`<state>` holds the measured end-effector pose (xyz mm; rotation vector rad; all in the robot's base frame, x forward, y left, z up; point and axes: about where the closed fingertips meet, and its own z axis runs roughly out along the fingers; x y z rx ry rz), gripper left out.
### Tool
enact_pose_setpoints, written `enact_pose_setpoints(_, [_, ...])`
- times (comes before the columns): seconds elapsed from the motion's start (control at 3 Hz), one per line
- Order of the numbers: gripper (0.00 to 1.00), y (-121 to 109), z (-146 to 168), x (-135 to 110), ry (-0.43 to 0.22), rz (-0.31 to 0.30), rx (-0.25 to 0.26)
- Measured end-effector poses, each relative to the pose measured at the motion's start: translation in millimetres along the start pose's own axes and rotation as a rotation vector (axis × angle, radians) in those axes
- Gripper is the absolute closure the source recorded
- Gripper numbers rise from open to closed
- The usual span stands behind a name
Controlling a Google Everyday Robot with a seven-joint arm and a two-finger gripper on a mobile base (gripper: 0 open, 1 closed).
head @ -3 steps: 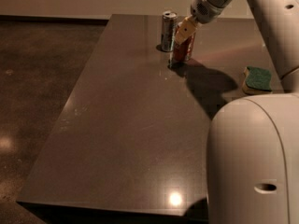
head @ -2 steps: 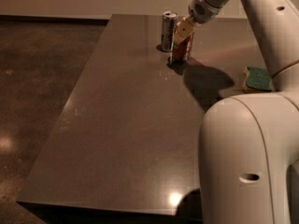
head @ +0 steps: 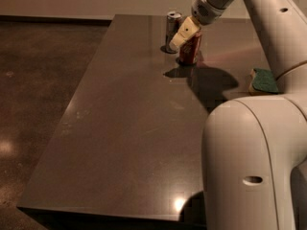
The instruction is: Move coke can near redbull can
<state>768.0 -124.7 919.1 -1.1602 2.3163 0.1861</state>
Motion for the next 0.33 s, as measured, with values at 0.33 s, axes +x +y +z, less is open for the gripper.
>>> enact_pose_setpoints(0.33, [0.00,0.0,0.1,0.0,0.000,0.000,0.000])
